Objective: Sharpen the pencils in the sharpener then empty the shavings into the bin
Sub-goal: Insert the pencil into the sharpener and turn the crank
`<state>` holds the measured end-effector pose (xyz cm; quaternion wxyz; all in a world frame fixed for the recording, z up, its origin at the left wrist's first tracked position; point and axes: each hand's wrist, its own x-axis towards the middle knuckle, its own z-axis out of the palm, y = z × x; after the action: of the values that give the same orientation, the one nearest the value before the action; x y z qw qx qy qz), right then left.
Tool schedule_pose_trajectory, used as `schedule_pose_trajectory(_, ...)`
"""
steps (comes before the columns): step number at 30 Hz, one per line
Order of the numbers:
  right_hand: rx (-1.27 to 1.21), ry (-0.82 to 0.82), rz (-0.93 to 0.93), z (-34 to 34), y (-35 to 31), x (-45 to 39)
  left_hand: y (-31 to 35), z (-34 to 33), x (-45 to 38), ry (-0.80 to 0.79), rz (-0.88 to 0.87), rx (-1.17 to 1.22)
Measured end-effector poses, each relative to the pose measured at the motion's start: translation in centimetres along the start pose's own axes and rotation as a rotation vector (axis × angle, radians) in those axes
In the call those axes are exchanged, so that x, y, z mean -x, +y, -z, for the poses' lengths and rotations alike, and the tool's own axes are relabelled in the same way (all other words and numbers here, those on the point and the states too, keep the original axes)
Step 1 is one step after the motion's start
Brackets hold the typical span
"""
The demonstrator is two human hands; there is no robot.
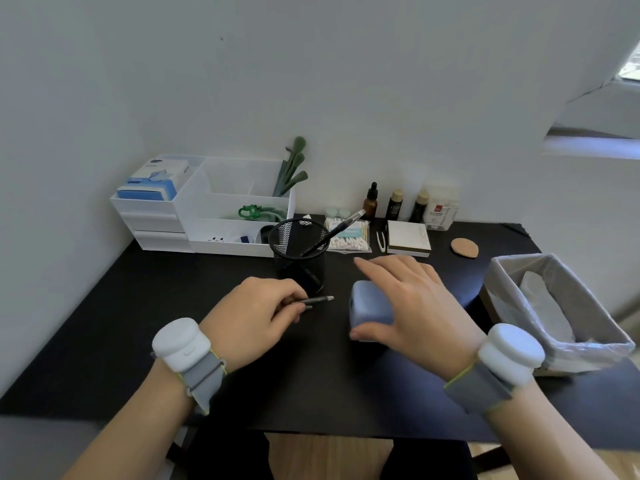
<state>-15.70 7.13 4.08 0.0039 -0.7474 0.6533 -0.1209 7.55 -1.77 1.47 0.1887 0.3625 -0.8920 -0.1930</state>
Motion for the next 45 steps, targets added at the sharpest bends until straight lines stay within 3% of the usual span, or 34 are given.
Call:
schedule_pose_trajectory(5, -0.07, -0.076, -0.026, -0.5, 1.4, 0.8, 0.8, -1.0, -0.8, -0.016, -0.021, 0.006)
schedule_pose_trajectory(45, -0.157, 0.021, 0.03, -2.1, 2.6, 1.1, 1.9, -2.2, -2.4, 0.055, -0.209, -0.106)
